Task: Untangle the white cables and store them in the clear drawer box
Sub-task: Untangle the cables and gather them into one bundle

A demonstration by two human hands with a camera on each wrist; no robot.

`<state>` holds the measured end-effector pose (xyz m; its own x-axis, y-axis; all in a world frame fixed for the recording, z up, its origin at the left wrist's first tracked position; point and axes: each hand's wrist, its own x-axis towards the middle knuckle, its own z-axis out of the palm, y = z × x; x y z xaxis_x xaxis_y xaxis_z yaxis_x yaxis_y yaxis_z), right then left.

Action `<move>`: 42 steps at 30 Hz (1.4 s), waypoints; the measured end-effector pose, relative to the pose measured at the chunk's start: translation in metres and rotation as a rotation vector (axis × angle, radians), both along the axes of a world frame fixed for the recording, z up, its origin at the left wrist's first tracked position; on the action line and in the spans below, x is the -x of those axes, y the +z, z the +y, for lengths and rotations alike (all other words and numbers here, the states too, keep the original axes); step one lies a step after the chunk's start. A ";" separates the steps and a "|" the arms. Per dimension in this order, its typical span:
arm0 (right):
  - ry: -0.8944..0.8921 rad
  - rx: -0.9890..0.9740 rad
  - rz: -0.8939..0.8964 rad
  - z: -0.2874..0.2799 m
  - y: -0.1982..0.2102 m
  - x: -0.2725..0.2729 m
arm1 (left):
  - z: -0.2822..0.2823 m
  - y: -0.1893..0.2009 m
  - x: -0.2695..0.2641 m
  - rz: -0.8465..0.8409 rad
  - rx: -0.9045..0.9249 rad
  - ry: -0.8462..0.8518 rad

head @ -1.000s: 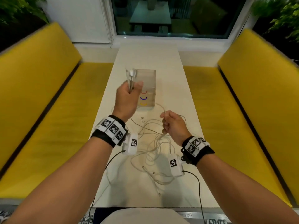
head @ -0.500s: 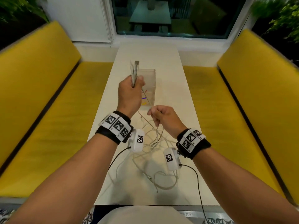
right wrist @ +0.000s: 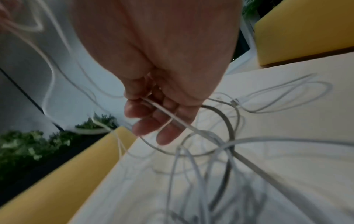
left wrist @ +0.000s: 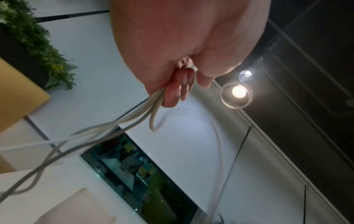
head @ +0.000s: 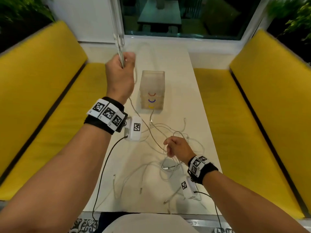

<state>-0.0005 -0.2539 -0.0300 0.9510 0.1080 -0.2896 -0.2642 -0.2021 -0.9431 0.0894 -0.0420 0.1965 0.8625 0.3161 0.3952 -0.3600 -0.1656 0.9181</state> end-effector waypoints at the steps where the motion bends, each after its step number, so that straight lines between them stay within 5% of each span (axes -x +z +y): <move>1: -0.036 -0.034 -0.028 0.002 0.011 -0.003 | -0.001 -0.008 0.001 0.057 -0.012 -0.007; 9: -0.147 -0.189 -0.248 0.018 0.110 -0.028 | -0.031 -0.051 0.032 0.134 -0.073 -0.170; 15: 0.050 -0.026 -0.317 0.020 0.165 -0.036 | -0.048 -0.062 0.044 0.241 -0.234 -0.340; 20: 0.127 -0.028 -0.363 0.012 0.168 -0.035 | -0.051 -0.047 0.040 0.129 -0.265 -0.240; 27: 0.151 0.153 -0.318 -0.011 0.110 -0.037 | -0.019 -0.025 0.009 0.071 -0.058 -0.036; 32: -0.113 0.407 -0.331 -0.028 0.096 -0.054 | -0.020 -0.036 0.013 0.110 -0.091 -0.065; 42: -0.679 0.195 -0.176 -0.063 0.080 -0.090 | -0.019 -0.066 0.015 0.442 -0.138 -0.161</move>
<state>0.0891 -0.3166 0.0499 0.8242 -0.5606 -0.0803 -0.2391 -0.2160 -0.9467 0.0745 -0.0605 0.1304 0.9907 0.1357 0.0097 0.0277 -0.2713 0.9621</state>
